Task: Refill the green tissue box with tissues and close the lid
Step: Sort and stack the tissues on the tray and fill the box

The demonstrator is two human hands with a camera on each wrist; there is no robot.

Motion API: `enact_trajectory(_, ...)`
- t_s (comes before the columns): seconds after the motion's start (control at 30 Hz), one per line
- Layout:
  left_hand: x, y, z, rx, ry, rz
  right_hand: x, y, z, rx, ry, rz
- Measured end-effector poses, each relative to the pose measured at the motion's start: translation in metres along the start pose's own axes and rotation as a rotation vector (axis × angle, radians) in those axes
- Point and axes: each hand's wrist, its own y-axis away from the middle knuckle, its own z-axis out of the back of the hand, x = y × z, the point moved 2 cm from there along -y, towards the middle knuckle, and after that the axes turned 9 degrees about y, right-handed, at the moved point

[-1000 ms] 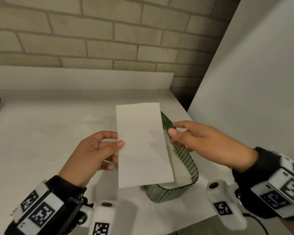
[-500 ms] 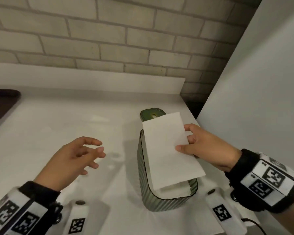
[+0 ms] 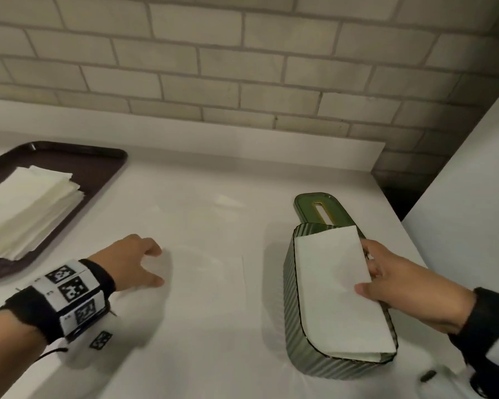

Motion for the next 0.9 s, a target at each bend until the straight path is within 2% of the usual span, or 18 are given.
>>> enact_trajectory(0.17, -0.021, -0.014, -0.004, 0.054, -0.128, -0.072, 0.002, -0.007, -0.005, 0.021, 0.204, 0.038)
enact_trajectory(0.3, -0.037, -0.030, 0.000, -0.016, -0.178, -0.100, 0.008, -0.004, -0.012, 0.025, 0.429, 0.014)
enact_trajectory(0.43, -0.049, -0.047, 0.008, -0.059, -0.276, -0.045, 0.019, 0.008, -0.017, -0.048, 0.711, 0.071)
enact_trajectory(0.63, -0.054, -0.069, 0.011, 0.067, -0.362, 0.051, 0.030, 0.021, -0.016, -0.098, 0.813, 0.117)
enact_trajectory(0.73, -0.058, -0.074, 0.012, 0.040, -0.394, 0.075, 0.031, 0.026, -0.014, -0.090, 0.810, 0.163)
enact_trajectory(0.9, -0.073, -0.090, 0.006, 0.016, -0.180, 0.087, 0.034, 0.031, -0.011, -0.097, 0.814, 0.219)
